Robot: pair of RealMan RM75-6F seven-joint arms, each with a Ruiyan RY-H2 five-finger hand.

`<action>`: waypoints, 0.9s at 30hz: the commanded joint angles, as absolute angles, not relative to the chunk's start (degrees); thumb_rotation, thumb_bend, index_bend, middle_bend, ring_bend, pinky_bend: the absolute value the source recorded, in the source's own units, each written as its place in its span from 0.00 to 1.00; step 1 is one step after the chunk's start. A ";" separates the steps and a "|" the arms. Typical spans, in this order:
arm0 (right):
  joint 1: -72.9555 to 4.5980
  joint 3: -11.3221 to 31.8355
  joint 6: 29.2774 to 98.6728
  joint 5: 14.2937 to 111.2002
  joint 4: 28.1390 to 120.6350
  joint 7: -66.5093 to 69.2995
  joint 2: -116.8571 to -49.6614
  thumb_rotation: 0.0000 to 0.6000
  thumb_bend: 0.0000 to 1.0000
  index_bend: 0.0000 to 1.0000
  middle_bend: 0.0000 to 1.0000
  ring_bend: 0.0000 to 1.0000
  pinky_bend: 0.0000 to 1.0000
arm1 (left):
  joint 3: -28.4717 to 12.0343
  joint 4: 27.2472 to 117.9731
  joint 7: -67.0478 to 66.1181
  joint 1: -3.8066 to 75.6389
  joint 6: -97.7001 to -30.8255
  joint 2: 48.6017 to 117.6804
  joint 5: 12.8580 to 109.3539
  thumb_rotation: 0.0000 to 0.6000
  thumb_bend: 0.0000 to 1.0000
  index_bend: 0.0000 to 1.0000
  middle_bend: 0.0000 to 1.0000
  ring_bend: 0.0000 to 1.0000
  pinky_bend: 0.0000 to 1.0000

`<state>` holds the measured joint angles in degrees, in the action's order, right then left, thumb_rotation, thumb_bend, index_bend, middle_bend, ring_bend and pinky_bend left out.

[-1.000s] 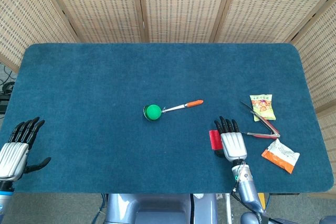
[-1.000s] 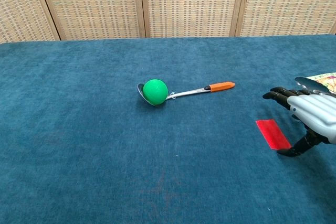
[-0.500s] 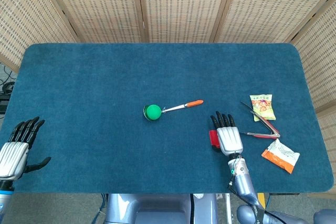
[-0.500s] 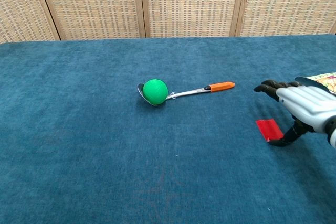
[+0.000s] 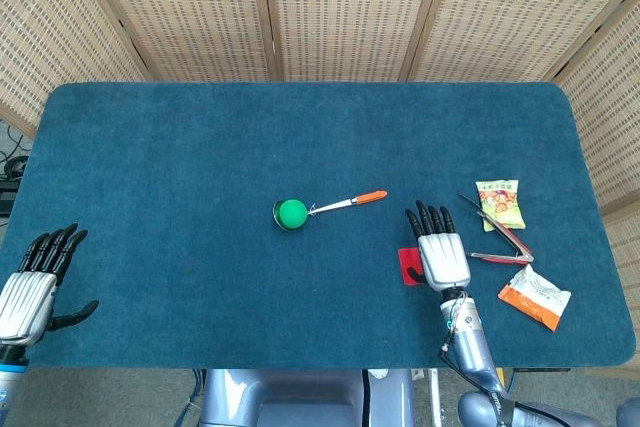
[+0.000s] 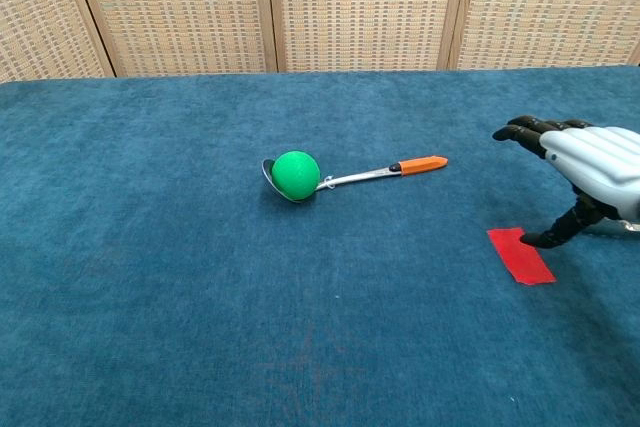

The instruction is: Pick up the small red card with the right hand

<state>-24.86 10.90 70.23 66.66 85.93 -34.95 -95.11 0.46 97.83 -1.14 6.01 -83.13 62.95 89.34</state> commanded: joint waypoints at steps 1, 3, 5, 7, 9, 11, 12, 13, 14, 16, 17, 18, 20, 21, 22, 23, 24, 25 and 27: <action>-22.96 8.95 72.45 67.94 88.40 -34.29 -93.45 1.00 0.22 0.05 0.00 0.00 0.00 | 0.58 97.97 -1.31 6.01 -83.16 62.95 89.58 1.00 0.21 0.00 0.00 0.00 0.00; -21.99 8.00 73.52 68.52 89.26 -33.72 -92.97 1.00 0.22 0.05 0.00 0.00 0.00 | 0.65 98.06 -1.42 6.02 -83.18 62.98 89.75 1.00 0.22 0.00 0.00 0.00 0.00; -20.93 6.82 74.56 69.31 89.65 -32.93 -92.70 1.00 0.21 0.05 0.00 0.00 0.00 | 0.73 98.17 -1.52 6.01 -83.24 63.00 89.96 1.00 0.21 0.00 0.00 0.00 0.00; -20.36 6.14 75.10 69.88 89.44 -32.30 -92.79 1.00 0.21 0.05 0.00 0.00 0.00 | 0.83 98.28 -1.61 6.00 -83.27 62.99 90.15 1.00 0.21 0.00 0.00 0.00 0.00; -19.95 5.64 75.25 70.13 88.95 -31.66 -93.04 1.00 0.21 0.05 0.00 0.00 0.00 | 0.97 98.39 -1.72 5.99 -83.29 62.99 90.42 1.00 0.21 0.00 0.00 0.00 0.00; -19.56 5.21 75.36 70.29 88.32 -31.08 -93.47 1.00 0.21 0.05 0.00 0.00 0.00 | 1.09 98.49 -1.76 5.97 -83.41 62.98 90.74 1.00 0.21 0.00 0.00 0.00 0.00; -19.42 4.99 75.36 70.44 87.86 -30.75 -93.72 1.00 0.21 0.05 0.00 0.00 0.00 | 1.13 98.54 -1.75 5.94 -83.49 62.97 90.86 1.00 0.21 0.00 0.00 0.00 0.00; -19.29 4.79 75.30 70.53 87.34 -30.48 -93.98 1.00 0.21 0.05 0.00 0.00 0.00 | 1.15 98.55 -1.74 5.92 -83.57 62.98 90.95 1.00 0.21 0.00 0.00 0.00 0.00; -19.18 4.67 75.10 70.42 86.70 -30.25 -94.31 1.00 0.21 0.05 0.00 0.00 0.00 | 1.18 98.54 -1.73 5.91 -83.60 62.99 91.02 1.00 0.21 0.00 0.00 0.00 0.00; -19.08 4.62 74.78 70.34 85.64 -29.59 -94.94 1.00 0.22 0.05 0.00 0.00 0.00 | 1.20 98.51 -1.67 5.88 -83.64 62.97 91.03 1.00 0.21 0.00 0.00 0.00 0.00; -19.06 4.65 74.68 70.42 85.04 -29.13 -95.30 1.00 0.22 0.06 0.00 0.00 0.00 | 1.18 98.49 -1.61 5.89 -83.65 62.96 91.01 1.00 0.21 0.00 0.00 0.00 0.00; -19.05 4.66 74.69 70.56 84.66 -28.88 -95.52 1.00 0.22 0.07 0.00 0.00 0.00 | 1.18 98.48 -1.59 5.89 -83.65 62.96 91.00 1.00 0.21 0.00 0.00 0.00 0.00; -19.00 4.68 74.66 70.85 83.62 -28.33 -96.14 1.00 0.23 0.09 0.00 0.00 0.00 | 1.15 98.45 -1.55 5.91 -83.62 62.97 90.97 1.00 0.21 0.00 0.00 0.00 0.00; -19.00 4.70 74.61 70.93 83.29 -28.16 -96.37 1.00 0.22 0.10 0.00 0.00 0.00 | 1.16 98.42 -1.54 5.92 -83.60 62.98 90.96 1.00 0.21 0.00 0.00 0.00 0.00; -19.00 4.74 74.56 71.02 82.99 -27.95 -96.60 1.00 0.22 0.10 0.00 0.00 0.00 | 1.16 98.39 -1.56 5.94 -83.56 62.99 90.95 1.00 0.21 0.00 0.00 0.00 0.00; -19.01 4.78 74.52 71.18 82.58 -27.69 -96.92 1.00 0.22 0.10 0.00 0.00 0.00 | 1.17 98.36 -1.58 5.95 -83.52 63.01 90.92 1.00 0.21 0.00 0.00 0.00 0.00; -19.03 4.78 74.46 71.28 82.23 -27.60 -97.17 1.00 0.22 0.10 0.00 0.00 0.00 | 1.16 98.35 -1.60 5.97 -83.47 63.03 90.89 1.00 0.21 0.00 0.00 0.00 0.00; -19.08 4.80 74.23 71.24 81.74 -27.55 -97.54 1.00 0.22 0.10 0.00 0.00 0.00 | 1.14 98.35 -1.62 5.98 -83.47 63.03 90.86 1.00 0.21 0.00 0.00 0.00 0.00; -19.16 4.97 73.90 71.10 81.14 -27.43 -97.95 1.00 0.22 0.10 0.00 0.00 0.00 | 1.14 98.37 -1.63 5.96 -83.52 63.04 90.87 1.00 0.21 0.00 0.00 0.00 0.00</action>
<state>-19.11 4.89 74.07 71.15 81.34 -27.52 -97.76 1.14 98.36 -1.63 5.96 -83.51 63.04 90.86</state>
